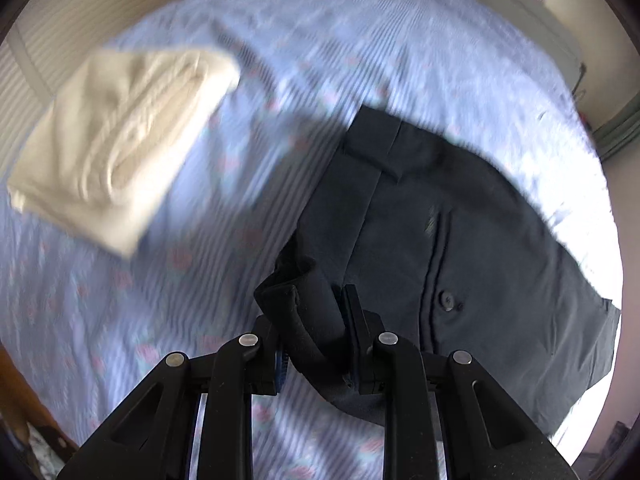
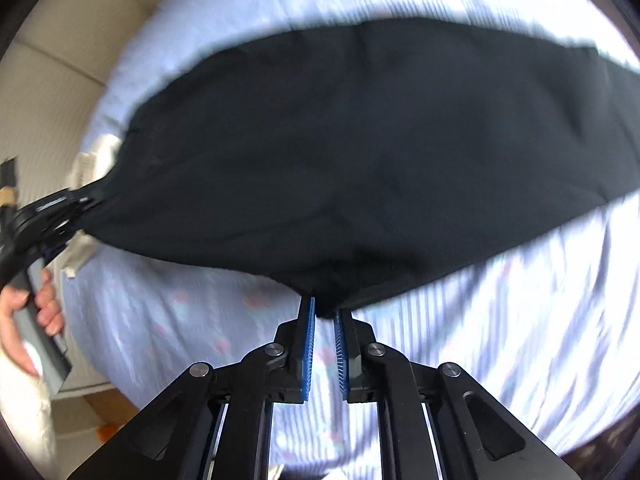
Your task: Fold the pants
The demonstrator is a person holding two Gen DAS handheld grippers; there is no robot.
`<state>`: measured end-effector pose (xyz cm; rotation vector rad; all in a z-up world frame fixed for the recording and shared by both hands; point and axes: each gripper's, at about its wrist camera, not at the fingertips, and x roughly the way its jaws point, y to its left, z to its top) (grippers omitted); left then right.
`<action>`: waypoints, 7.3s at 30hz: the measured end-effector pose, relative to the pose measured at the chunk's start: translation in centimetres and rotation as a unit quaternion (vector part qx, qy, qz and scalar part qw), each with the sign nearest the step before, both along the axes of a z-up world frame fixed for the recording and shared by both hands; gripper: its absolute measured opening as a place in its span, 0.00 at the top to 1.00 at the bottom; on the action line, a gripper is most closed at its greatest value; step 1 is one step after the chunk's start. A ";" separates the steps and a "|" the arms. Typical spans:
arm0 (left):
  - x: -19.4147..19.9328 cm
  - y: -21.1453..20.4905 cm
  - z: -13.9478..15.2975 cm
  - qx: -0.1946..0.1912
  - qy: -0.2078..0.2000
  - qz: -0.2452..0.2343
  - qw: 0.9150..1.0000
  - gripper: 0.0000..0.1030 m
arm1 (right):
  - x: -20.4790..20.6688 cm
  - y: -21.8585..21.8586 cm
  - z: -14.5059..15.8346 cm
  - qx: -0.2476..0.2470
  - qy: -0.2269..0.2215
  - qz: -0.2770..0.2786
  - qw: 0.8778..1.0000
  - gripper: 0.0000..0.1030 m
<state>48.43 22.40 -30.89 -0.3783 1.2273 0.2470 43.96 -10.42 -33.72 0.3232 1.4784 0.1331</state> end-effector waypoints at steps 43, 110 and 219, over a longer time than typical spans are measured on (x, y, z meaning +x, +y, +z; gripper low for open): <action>14.9 4.0 -2.3 -0.139 -0.054 -0.158 0.976 0.93 | 10.7 11.5 6.2 -0.045 -0.089 0.047 0.994 0.61; 17.6 -80.9 8.1 -0.007 -0.111 -0.668 0.736 0.16 | -1.7 -58.4 8.8 -0.022 -0.251 -0.402 0.880 0.57; 19.5 -61.2 17.5 -0.093 -0.168 -0.629 0.753 0.89 | 2.4 -38.3 22.2 -0.040 -0.349 -0.168 0.921 0.88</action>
